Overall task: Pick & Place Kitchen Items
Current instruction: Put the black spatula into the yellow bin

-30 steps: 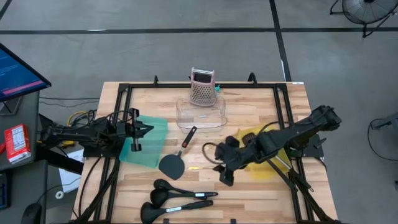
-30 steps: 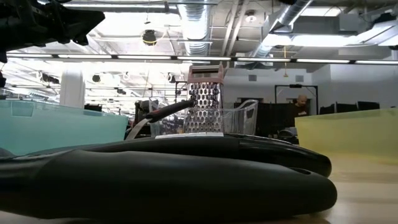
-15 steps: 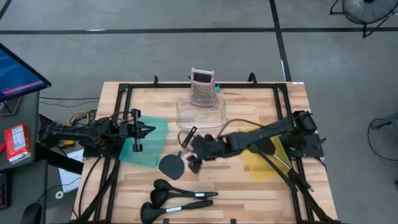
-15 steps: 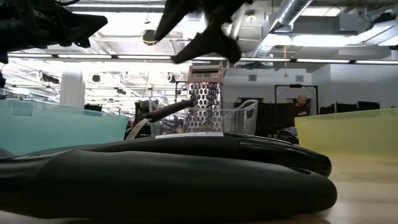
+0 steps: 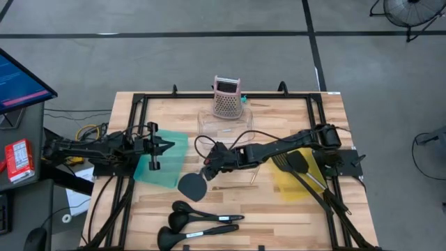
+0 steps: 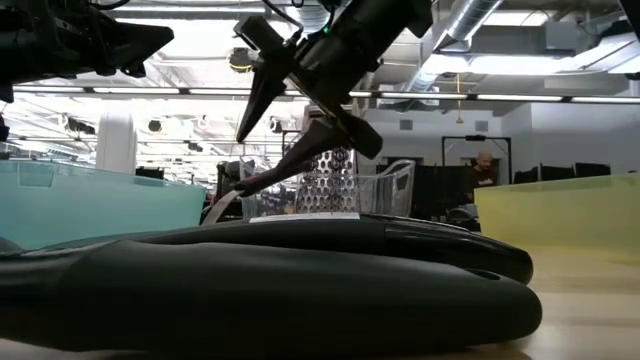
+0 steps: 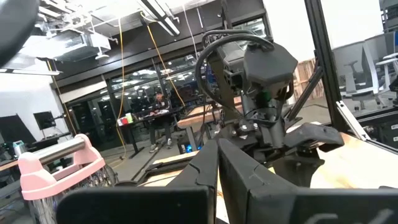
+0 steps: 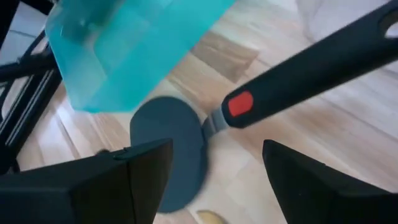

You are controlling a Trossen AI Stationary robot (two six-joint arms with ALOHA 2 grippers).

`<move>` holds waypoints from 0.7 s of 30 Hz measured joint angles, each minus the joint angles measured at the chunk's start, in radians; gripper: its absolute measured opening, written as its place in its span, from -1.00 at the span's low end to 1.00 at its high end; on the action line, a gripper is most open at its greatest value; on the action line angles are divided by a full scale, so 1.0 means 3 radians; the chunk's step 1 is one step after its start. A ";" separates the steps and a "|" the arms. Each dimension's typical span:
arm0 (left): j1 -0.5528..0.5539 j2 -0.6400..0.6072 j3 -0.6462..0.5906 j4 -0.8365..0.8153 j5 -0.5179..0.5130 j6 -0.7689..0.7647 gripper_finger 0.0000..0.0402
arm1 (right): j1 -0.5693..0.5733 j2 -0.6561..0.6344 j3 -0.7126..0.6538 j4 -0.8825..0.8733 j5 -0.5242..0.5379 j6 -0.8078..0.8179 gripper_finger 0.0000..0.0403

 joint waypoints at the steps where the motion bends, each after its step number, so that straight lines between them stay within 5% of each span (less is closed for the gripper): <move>1: 0.0001 0.0000 0.0000 0.0000 0.0000 0.0000 -0.99 | -0.0001 0.0000 0.0000 0.0002 0.0057 0.0000 0.24; 13: 0.0000 0.0000 0.0000 0.0003 0.0000 0.0000 -0.99 | -0.0042 0.0094 -0.0006 -0.0048 0.0173 0.0228 0.24; 21: 0.0001 0.0000 0.0000 0.0017 0.0000 0.0000 -0.99 | -0.0046 0.0418 0.0003 0.0437 0.0142 0.0316 0.24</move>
